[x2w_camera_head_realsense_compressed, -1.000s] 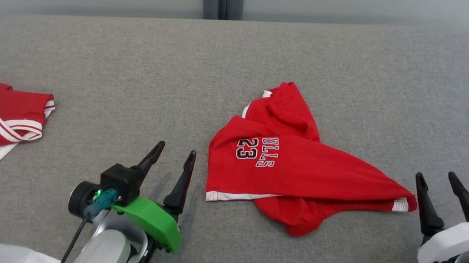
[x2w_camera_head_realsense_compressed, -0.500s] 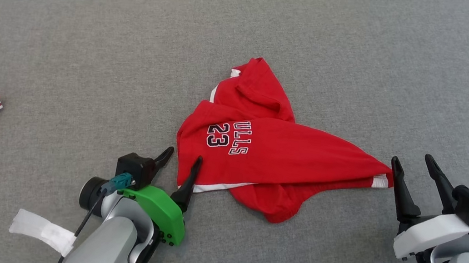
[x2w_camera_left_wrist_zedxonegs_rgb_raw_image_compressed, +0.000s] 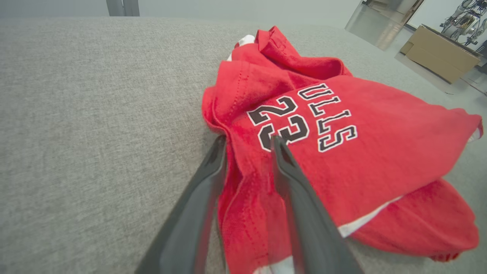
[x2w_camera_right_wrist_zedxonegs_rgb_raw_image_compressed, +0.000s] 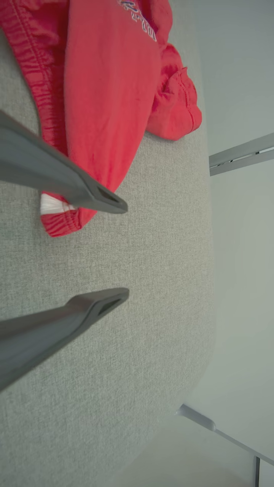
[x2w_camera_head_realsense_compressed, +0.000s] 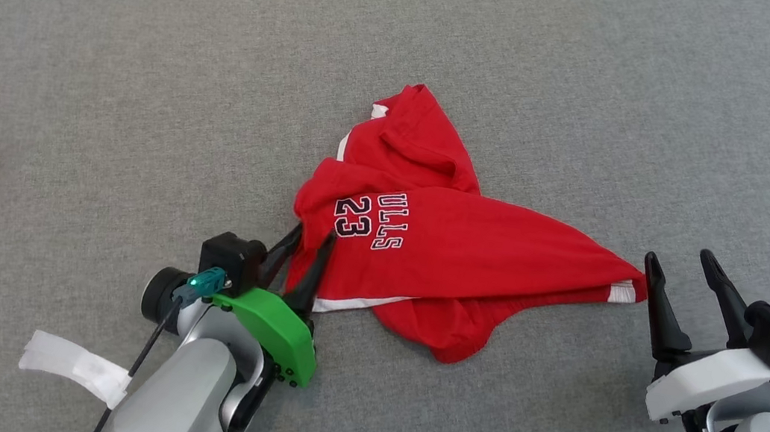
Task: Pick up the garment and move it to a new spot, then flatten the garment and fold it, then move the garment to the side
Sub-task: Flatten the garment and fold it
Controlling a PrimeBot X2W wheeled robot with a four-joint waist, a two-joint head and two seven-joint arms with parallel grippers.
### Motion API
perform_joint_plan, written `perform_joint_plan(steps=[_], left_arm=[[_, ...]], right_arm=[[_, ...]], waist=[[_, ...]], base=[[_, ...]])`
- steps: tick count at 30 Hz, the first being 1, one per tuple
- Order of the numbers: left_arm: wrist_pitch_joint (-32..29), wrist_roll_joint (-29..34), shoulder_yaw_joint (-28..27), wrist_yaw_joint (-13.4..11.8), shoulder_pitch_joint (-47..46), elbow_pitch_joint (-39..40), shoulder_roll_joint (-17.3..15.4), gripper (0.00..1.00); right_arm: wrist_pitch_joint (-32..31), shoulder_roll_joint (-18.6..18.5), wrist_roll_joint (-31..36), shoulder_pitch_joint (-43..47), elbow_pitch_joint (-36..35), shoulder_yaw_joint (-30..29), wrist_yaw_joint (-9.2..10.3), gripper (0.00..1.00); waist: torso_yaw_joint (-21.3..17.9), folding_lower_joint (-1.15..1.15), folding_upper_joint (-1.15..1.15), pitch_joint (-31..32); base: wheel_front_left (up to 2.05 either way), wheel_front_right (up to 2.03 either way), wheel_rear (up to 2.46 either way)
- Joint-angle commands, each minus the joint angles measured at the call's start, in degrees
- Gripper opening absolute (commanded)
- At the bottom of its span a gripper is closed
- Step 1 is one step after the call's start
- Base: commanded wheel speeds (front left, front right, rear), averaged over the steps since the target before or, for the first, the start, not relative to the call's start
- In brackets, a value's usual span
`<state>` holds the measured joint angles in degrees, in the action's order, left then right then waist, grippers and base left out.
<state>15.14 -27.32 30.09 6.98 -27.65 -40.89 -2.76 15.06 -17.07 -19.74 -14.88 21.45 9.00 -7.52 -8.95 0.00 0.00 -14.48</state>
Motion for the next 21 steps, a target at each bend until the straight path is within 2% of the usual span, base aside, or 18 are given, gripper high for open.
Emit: perform_joint_plan(steps=[1, 2, 7, 11, 15, 18, 21], left_arm=[[0.0, 0.9, 0.2, 0.1, 0.6, 0.0, -0.3, 0.18], [0.0, 1.0, 0.5, 0.1, 1.0, -0.3, -0.3, 0.0], [0.0, 1.0, 0.0, 0.4, 0.2, 1.0, -0.3, 0.0], [0.0, 2.4, -4.5, 0.4, 1.7, 8.8, -0.3, 0.0], [0.0, 5.2, -9.8, 0.4, 2.8, 15.7, -0.3, 0.0], [0.0, 7.5, -13.1, 0.1, 1.3, 15.2, -0.3, 0.0], [0.0, 9.9, -17.6, -1.2, -1.4, 13.5, -0.5, 0.0]], right_arm=[[0.2, 0.0, 0.3, 0.2, 0.2, 0.1, 0.06, 1.0], [0.2, 0.1, 0.2, 0.2, 0.3, 0.1, 0.06, 1.0], [0.2, 0.4, -0.5, 0.0, 0.8, -0.2, 0.06, 1.0], [0.2, 0.2, -0.7, 0.8, 0.6, -1.7, 0.06, 1.0], [0.2, 0.3, -1.3, 1.7, 0.9, -2.0, 0.06, 1.0], [0.2, 0.7, -1.3, 1.1, 0.8, -1.0, 0.06, 1.0], [0.2, 0.7, -1.5, -0.2, 0.5, 0.4, 0.06, 1.0]], waist=[[0.2, 0.0, 0.0, 0.1], [0.2, 0.0, 0.0, 0.2], [0.6, 0.0, 0.0, 0.3], [2.4, 0.0, 0.0, 0.7], [5.9, 0.0, 0.0, 1.2], [6.9, 0.0, 0.0, 0.9], [6.7, 0.0, 0.0, -0.2]], base=[[0.0, 0.0, 0.0], [0.0, 0.0, 0.0], [0.0, 0.0, 0.0], [0.0, 0.0, 0.0], [0.0, 0.0, 0.0], [0.0, 0.0, 0.0], [0.0, 0.0, 0.0]])
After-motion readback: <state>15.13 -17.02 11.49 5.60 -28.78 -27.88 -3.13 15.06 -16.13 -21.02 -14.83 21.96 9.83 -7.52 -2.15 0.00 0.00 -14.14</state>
